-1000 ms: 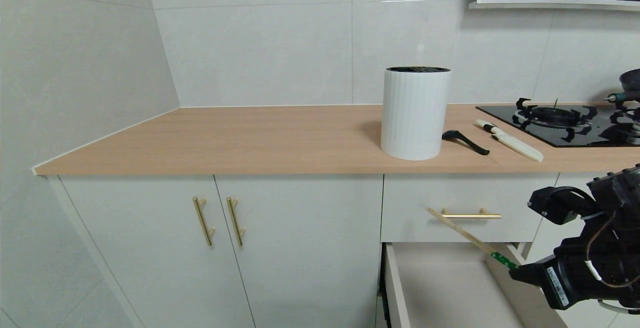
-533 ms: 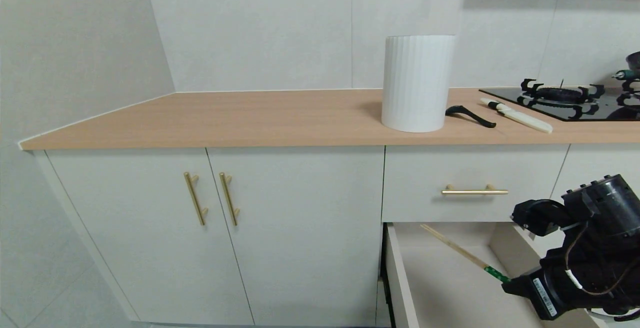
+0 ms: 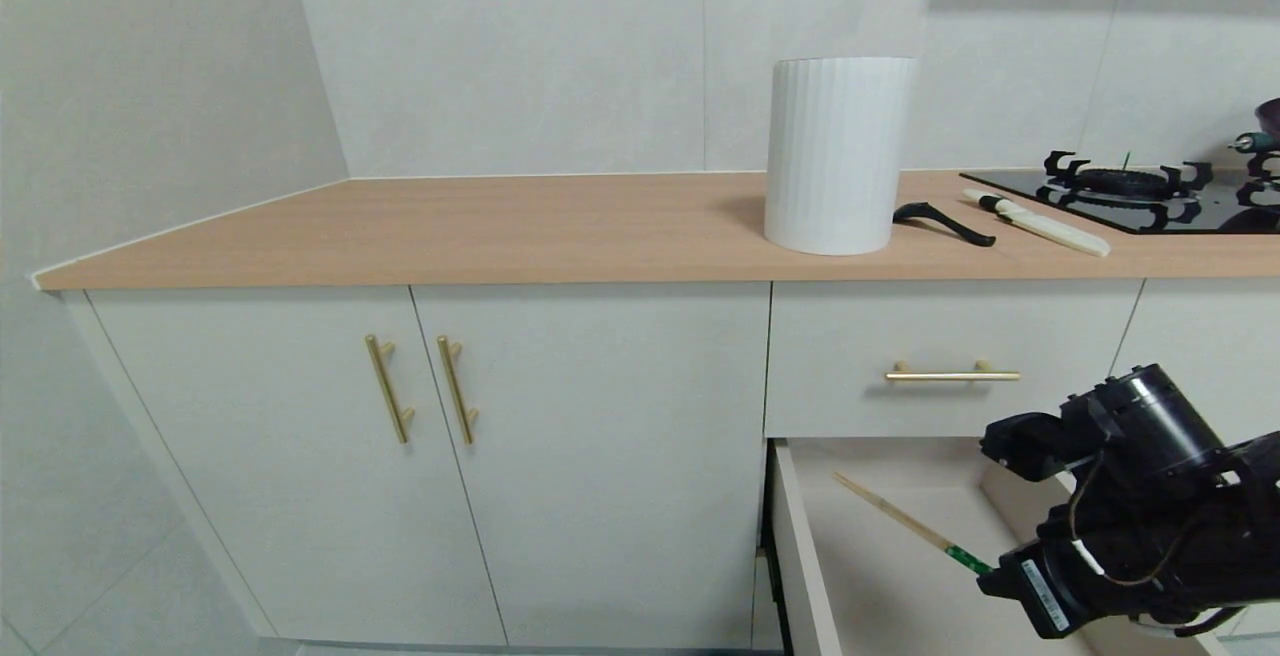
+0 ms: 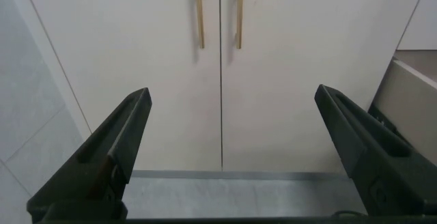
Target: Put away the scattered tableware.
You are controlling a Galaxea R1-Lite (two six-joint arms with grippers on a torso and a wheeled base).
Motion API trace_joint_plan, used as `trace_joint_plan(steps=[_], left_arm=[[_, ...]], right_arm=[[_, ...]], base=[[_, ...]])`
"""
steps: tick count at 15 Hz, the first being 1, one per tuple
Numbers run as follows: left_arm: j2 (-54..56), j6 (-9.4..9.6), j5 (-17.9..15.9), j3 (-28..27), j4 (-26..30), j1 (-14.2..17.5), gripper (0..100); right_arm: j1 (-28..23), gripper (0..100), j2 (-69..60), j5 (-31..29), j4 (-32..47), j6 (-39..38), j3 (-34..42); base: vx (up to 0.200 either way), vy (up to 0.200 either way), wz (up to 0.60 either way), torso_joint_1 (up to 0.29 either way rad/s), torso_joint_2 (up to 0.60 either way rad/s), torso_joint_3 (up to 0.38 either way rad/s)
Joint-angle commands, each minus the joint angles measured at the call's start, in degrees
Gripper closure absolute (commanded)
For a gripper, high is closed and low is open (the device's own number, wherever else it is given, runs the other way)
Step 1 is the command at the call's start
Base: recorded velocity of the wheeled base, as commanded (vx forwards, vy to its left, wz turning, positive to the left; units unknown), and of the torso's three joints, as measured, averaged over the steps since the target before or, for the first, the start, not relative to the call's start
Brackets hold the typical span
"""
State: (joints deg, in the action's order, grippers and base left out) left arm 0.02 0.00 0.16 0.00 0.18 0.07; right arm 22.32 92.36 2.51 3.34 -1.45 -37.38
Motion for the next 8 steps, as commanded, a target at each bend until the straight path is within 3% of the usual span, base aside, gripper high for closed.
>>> trace_joint_plan(steps=[1, 4, 8], left_arm=[[0.0, 0.0, 0.0, 0.0, 0.0, 0.0, 0], [0.0, 0.0, 0.0, 0.0, 0.0, 0.0, 0], [0.0, 0.0, 0.0, 0.0, 0.0, 0.0, 0]], right_arm=[[-0.3, 100, 11.9, -0.4, -4.8, -1.6, -1.6], [-0.3, 100, 24.5, -1.9, -6.4, -9.9, -9.9], [-0.3, 100, 33.8, -5.9, -6.7, -10.6, -14.0]], base=[[0.0, 0.0, 0.0, 0.0, 0.0, 0.0], [0.0, 0.0, 0.0, 0.0, 0.0, 0.0], [0.0, 0.0, 0.0, 0.0, 0.0, 0.0]])
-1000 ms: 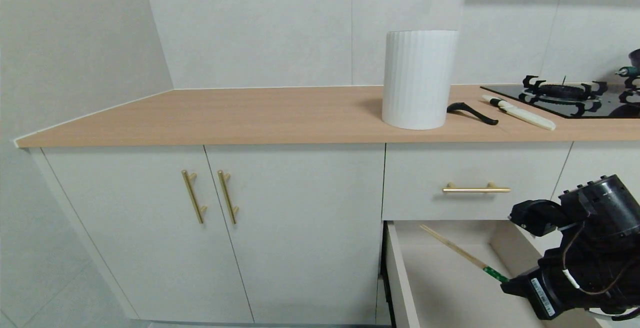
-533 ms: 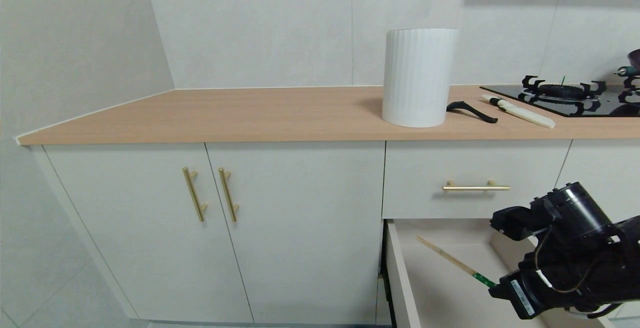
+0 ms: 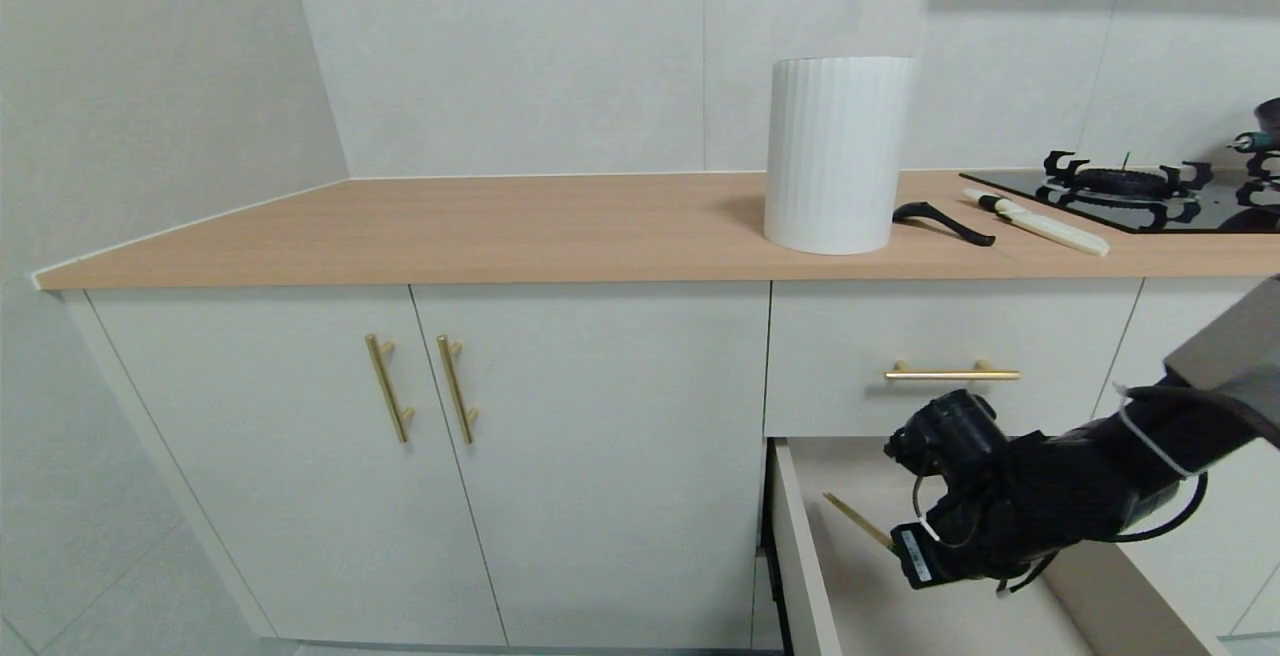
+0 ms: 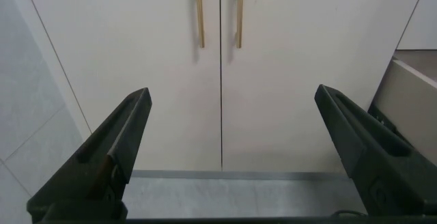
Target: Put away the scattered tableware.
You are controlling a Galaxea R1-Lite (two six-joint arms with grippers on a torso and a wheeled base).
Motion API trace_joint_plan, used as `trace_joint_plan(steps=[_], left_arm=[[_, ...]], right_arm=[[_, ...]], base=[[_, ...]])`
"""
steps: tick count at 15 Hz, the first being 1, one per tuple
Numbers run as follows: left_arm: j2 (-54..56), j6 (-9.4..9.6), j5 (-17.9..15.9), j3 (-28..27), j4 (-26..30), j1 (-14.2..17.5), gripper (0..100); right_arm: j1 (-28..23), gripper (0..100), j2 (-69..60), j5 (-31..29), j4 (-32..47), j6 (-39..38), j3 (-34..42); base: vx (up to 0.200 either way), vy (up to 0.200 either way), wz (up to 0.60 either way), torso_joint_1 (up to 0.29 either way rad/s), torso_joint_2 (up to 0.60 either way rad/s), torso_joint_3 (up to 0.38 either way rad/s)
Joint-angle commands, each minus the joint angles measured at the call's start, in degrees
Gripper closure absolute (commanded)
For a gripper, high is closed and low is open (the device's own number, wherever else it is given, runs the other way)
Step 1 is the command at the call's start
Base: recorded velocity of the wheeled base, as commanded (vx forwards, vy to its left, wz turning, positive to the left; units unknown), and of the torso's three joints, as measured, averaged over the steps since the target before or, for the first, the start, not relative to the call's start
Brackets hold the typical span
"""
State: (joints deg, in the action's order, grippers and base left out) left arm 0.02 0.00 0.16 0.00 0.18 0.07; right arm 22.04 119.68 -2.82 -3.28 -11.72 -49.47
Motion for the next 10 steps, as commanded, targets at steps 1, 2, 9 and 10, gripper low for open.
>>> trace_joint_plan(steps=[1, 2, 9, 10], left_arm=[[0.0, 0.0, 0.0, 0.0, 0.0, 0.0, 0], [0.0, 0.0, 0.0, 0.0, 0.0, 0.0, 0], [0.0, 0.0, 0.0, 0.0, 0.0, 0.0, 0], [0.0, 0.0, 0.0, 0.0, 0.0, 0.0, 0]], right_arm=[[0.3, 100, 9.4, -0.7, -0.1, -1.1, -4.0], [0.5, 100, 11.0, -0.9, 0.0, -2.3, -5.2], [2.0, 100, 12.2, -4.8, 0.4, -3.1, -6.1], [2.0, 100, 12.2, -4.8, 0.5, -3.1, -6.2]], base=[[0.0, 0.0, 0.0, 0.0, 0.0, 0.0], [0.0, 0.0, 0.0, 0.0, 0.0, 0.0], [0.0, 0.0, 0.0, 0.0, 0.0, 0.0], [0.0, 0.0, 0.0, 0.0, 0.0, 0.0]])
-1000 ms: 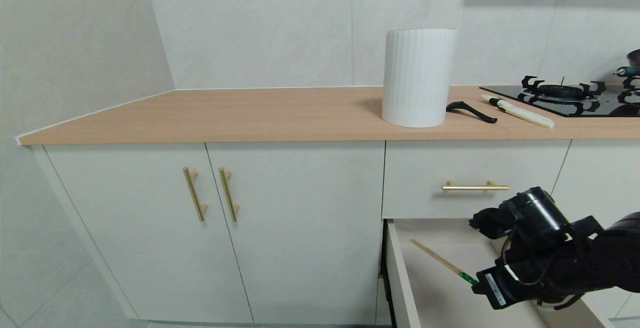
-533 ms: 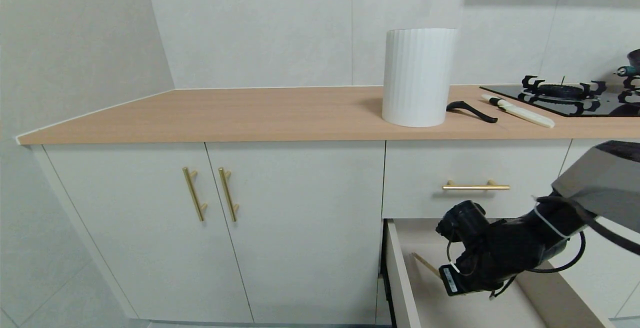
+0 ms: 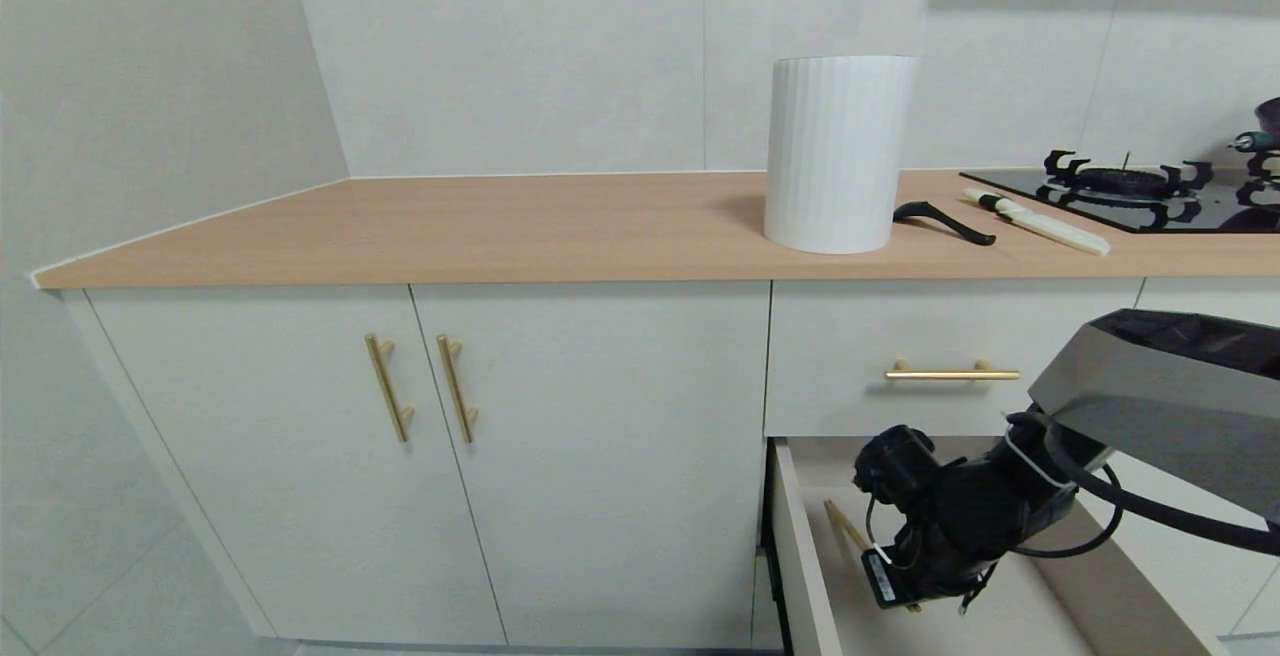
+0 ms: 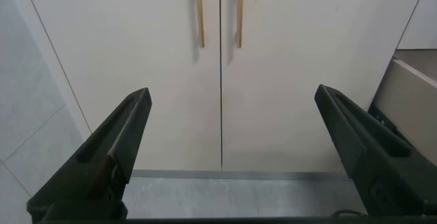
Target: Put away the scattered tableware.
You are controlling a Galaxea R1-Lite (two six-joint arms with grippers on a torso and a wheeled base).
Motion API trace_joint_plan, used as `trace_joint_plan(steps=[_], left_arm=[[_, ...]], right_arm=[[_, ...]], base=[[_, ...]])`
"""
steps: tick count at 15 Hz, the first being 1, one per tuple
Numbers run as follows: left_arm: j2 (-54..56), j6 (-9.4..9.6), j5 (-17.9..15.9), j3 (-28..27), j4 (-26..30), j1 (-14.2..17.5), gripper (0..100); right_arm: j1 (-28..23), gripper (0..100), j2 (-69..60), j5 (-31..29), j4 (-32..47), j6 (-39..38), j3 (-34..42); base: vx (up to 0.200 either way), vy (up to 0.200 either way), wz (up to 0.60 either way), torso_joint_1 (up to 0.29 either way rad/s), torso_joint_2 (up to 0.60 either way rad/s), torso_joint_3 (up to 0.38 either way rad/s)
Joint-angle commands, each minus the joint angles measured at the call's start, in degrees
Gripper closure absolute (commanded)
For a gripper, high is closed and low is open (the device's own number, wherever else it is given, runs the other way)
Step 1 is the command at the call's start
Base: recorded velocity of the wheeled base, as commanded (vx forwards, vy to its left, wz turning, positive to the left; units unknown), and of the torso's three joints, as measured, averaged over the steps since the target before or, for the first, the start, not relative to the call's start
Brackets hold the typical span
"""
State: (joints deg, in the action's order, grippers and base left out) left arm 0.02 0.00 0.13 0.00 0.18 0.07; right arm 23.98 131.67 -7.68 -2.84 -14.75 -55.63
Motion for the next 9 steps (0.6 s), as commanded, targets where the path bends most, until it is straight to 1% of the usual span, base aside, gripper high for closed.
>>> trace_joint_plan(steps=[1, 4, 7, 8, 9], left_arm=[[0.0, 0.0, 0.0, 0.0, 0.0, 0.0, 0], [0.0, 0.0, 0.0, 0.0, 0.0, 0.0, 0], [0.0, 0.0, 0.0, 0.0, 0.0, 0.0, 0], [0.0, 0.0, 0.0, 0.0, 0.0, 0.0, 0], [0.0, 0.0, 0.0, 0.0, 0.0, 0.0, 0]], right_arm=[[0.2, 100, 0.3, -0.1, -0.1, 0.0, 0.0], [1.3, 100, 1.1, -2.6, -0.1, -1.5, -0.2], [1.5, 100, 1.5, -3.4, -0.1, -1.5, -0.3], [1.5, 0, 1.7, -4.0, -0.1, -1.5, -0.3], [1.7, 0, 1.7, -4.1, -0.1, -1.6, -0.3]], base=[[0.0, 0.0, 0.0, 0.0, 0.0, 0.0], [0.0, 0.0, 0.0, 0.0, 0.0, 0.0], [0.0, 0.0, 0.0, 0.0, 0.0, 0.0], [0.0, 0.0, 0.0, 0.0, 0.0, 0.0], [0.0, 0.0, 0.0, 0.0, 0.0, 0.0]])
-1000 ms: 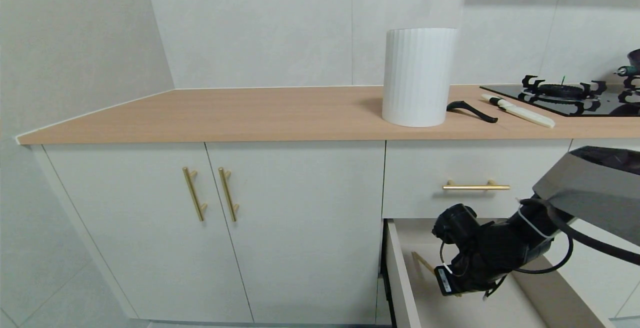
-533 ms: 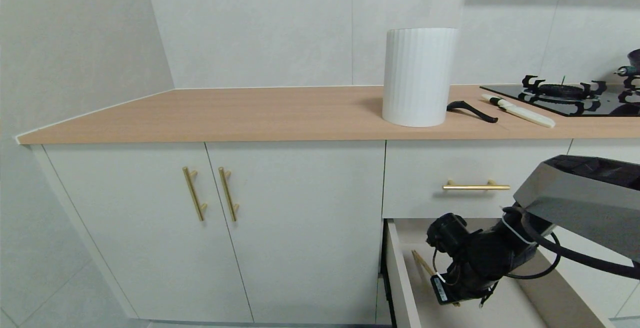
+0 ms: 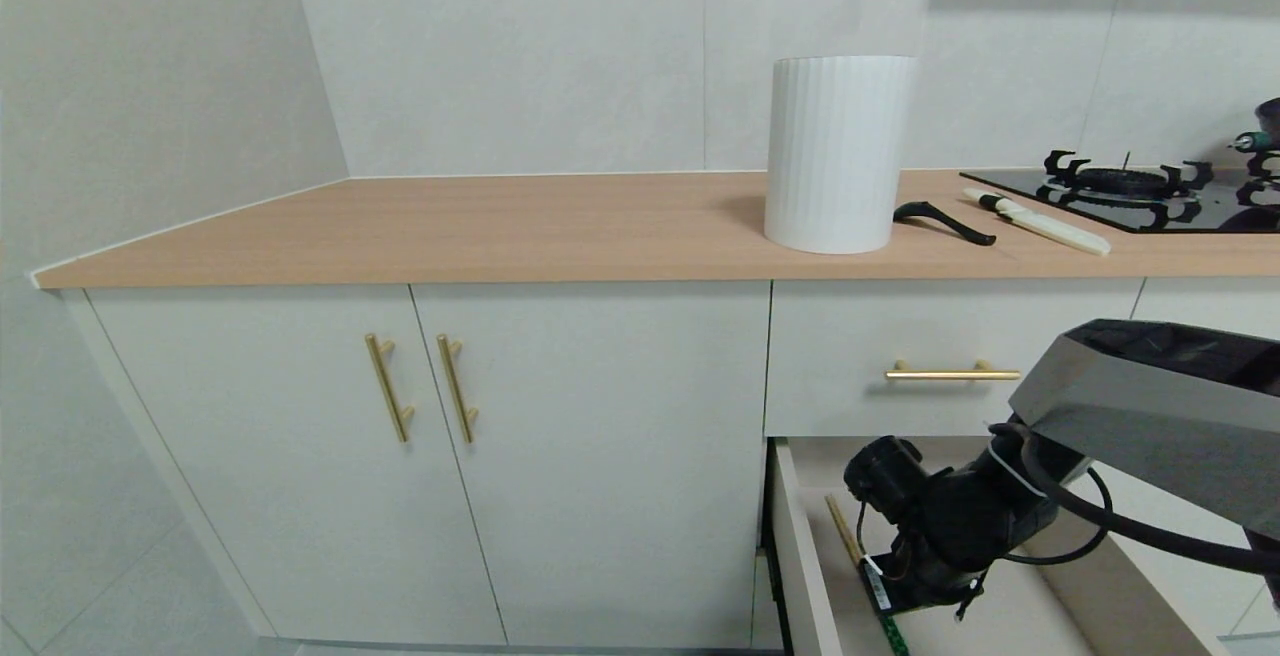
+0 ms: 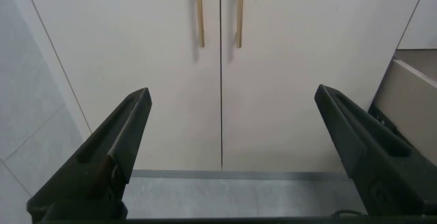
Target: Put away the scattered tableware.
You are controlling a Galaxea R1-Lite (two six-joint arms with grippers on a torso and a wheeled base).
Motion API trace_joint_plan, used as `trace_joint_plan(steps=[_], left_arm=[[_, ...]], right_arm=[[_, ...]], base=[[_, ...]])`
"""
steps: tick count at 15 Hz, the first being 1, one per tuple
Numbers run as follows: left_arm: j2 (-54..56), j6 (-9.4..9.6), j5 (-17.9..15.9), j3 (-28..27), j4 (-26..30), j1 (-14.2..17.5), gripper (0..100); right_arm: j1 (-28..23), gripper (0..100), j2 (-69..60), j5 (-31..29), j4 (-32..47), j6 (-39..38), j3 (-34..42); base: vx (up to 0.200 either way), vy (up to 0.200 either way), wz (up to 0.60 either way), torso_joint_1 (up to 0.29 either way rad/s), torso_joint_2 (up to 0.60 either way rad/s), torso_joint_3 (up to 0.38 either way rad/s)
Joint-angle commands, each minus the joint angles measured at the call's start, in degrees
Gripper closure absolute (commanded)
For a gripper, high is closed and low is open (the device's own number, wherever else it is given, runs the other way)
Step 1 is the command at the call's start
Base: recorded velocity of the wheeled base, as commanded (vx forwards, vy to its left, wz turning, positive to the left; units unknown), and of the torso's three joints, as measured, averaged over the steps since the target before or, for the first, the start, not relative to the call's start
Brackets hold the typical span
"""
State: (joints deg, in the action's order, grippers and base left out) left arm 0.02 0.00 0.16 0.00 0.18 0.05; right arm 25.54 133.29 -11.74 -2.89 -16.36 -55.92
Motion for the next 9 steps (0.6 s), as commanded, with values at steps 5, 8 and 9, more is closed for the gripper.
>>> trace_joint_plan(steps=[5, 8, 9], left_arm=[[0.0, 0.0, 0.0, 0.0, 0.0, 0.0, 0], [0.0, 0.0, 0.0, 0.0, 0.0, 0.0, 0], [0.0, 0.0, 0.0, 0.0, 0.0, 0.0, 0]], right_arm=[[0.1, 0, 0.0, 0.0, -0.1, -0.2, 0.1], [0.1, 0, -4.2, -0.2, 0.1, -2.6, 0.7], [-0.4, 0, -8.8, -0.5, 0.6, -3.0, 2.0]], base=[[0.0, 0.0, 0.0, 0.0, 0.0, 0.0], [0.0, 0.0, 0.0, 0.0, 0.0, 0.0], [0.0, 0.0, 0.0, 0.0, 0.0, 0.0]])
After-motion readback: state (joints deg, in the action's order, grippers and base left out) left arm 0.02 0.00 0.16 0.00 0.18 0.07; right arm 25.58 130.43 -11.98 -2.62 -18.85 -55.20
